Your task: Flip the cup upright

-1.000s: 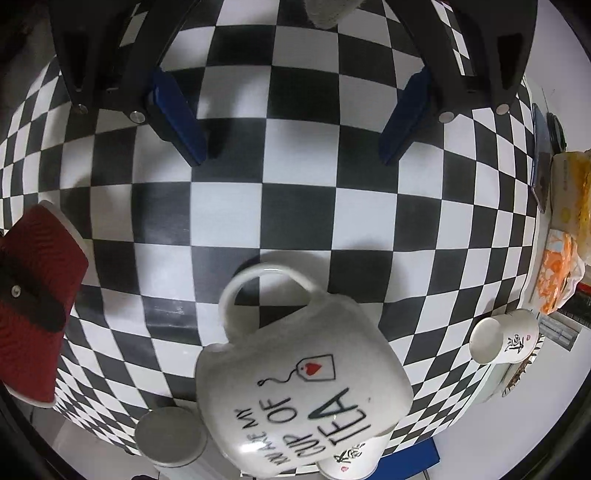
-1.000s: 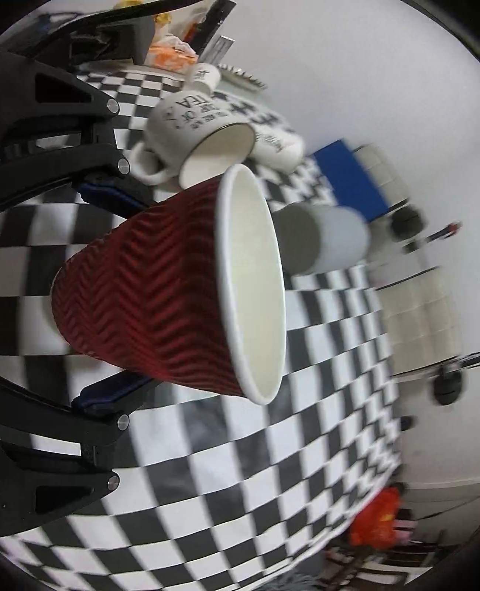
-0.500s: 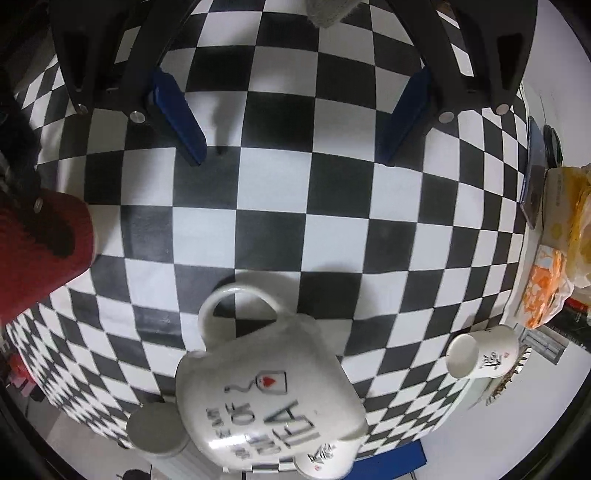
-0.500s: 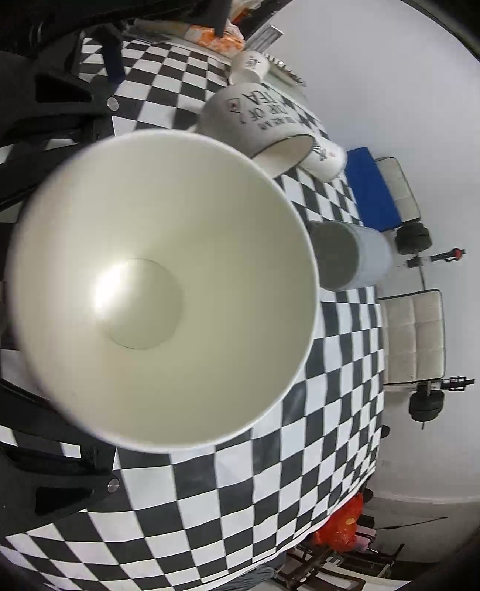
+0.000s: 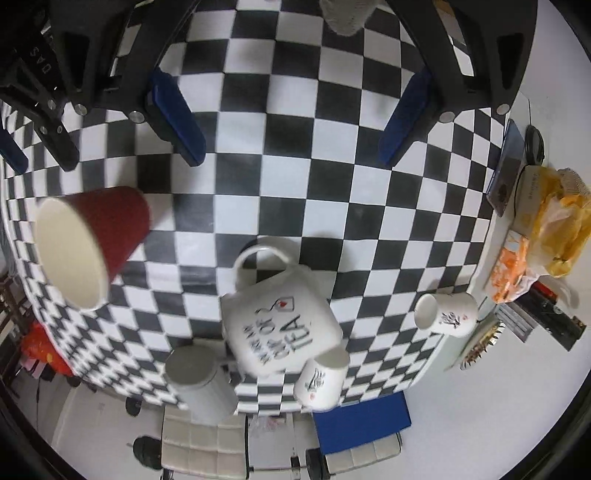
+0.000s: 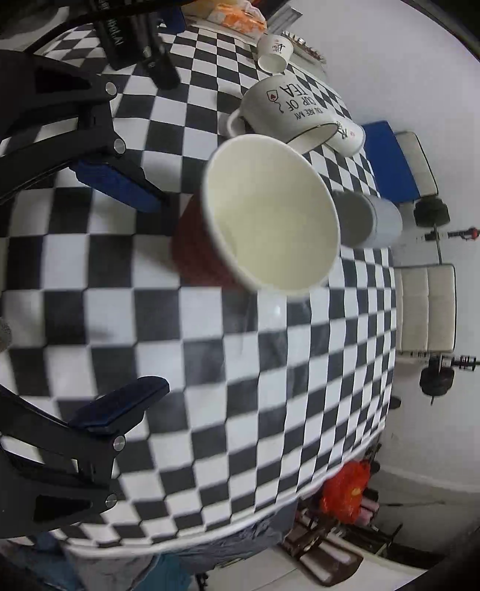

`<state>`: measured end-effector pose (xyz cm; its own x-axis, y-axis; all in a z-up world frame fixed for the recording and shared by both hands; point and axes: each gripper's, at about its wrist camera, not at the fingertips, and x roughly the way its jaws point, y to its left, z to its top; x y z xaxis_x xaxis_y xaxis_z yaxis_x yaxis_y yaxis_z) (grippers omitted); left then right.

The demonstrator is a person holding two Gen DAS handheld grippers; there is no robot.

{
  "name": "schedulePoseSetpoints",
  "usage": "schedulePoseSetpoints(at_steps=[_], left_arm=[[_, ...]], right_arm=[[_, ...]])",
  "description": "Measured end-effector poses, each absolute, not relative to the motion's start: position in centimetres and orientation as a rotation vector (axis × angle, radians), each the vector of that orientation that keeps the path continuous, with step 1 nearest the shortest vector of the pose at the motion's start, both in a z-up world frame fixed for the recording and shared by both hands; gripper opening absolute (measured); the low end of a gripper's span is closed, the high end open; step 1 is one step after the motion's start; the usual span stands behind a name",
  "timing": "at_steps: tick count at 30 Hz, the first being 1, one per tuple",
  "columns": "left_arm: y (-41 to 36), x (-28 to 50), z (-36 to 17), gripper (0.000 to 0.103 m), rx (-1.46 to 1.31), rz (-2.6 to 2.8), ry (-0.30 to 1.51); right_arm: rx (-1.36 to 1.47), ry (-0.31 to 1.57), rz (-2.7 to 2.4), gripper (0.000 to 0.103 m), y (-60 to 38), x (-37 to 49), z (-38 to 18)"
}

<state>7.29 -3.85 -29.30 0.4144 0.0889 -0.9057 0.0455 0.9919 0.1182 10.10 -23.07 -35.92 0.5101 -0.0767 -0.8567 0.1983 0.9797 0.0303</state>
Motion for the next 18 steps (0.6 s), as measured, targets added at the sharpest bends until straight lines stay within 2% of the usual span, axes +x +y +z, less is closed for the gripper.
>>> schedulePoseSetpoints(at_steps=[5,18], left_arm=[[-4.3,8.2,-26.5,0.099,0.119,0.013,1.103],[-5.2,2.4,-16.0,0.099,0.107,-0.037,0.998]], right_arm=[[0.143,1.031,-0.224,0.092,-24.6,7.8,-32.7],[0.127,0.973,-0.225,0.092,-24.8,0.7,-19.4]])
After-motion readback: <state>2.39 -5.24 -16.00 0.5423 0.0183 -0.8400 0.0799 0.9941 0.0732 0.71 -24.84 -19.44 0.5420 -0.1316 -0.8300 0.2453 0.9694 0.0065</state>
